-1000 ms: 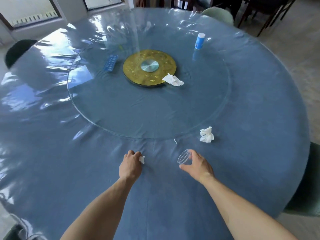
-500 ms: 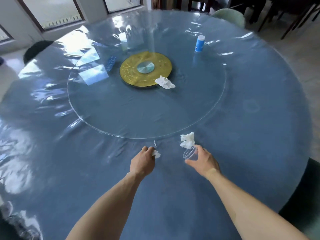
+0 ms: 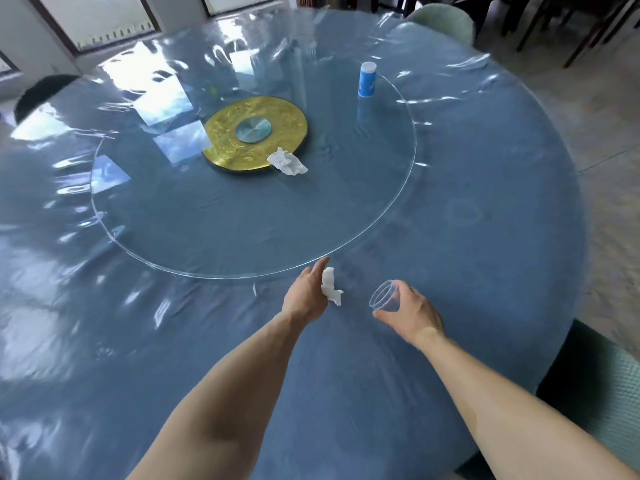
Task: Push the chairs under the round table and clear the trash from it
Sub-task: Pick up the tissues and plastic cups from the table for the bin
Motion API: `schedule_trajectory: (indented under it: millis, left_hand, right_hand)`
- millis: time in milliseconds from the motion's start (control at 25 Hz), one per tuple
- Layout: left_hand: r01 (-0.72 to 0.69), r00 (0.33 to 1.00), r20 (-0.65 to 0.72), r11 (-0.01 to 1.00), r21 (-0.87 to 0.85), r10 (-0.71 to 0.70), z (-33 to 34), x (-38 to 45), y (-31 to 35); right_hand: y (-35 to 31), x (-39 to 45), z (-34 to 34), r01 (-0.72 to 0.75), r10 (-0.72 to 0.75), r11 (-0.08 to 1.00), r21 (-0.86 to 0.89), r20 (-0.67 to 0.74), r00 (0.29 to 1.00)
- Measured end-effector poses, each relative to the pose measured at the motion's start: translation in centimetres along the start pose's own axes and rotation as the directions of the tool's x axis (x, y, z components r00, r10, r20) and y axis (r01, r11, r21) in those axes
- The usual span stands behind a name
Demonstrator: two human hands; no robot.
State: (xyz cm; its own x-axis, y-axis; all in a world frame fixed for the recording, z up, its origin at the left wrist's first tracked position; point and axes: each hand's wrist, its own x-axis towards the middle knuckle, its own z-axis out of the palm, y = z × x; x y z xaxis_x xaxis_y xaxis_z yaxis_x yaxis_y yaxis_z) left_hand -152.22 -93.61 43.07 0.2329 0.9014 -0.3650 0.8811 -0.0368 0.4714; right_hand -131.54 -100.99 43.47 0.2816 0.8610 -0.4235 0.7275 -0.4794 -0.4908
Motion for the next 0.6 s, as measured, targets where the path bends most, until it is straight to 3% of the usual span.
schedule_trajectory:
  millis: [200, 360, 600]
  left_hand:
    - [0.048, 0.998, 0.041, 0.996, 0.075, -0.052, 1.5, 1.4, -0.4]
    - [-0.021, 0.999, -0.028, 0.962, 0.273, 0.030, 1.0, 1.5, -1.1]
    - [-0.160, 0.983, 0.118, 0.969, 0.190, 0.139, -1.9, 1.9, -3.6]
  right_hand:
    - [0.3, 1.1, 0.4, 0.006, -0.006, 1.000, -0.004, -0.025, 1.000]
    - [-1.1, 2.0, 0.9, -0.003, 0.004, 1.000, 0.014, -0.045, 0.999]
    - [-6.4, 3.7, 1.1, 0.038, -0.037, 0.999, 0.014, -0.092, 0.995]
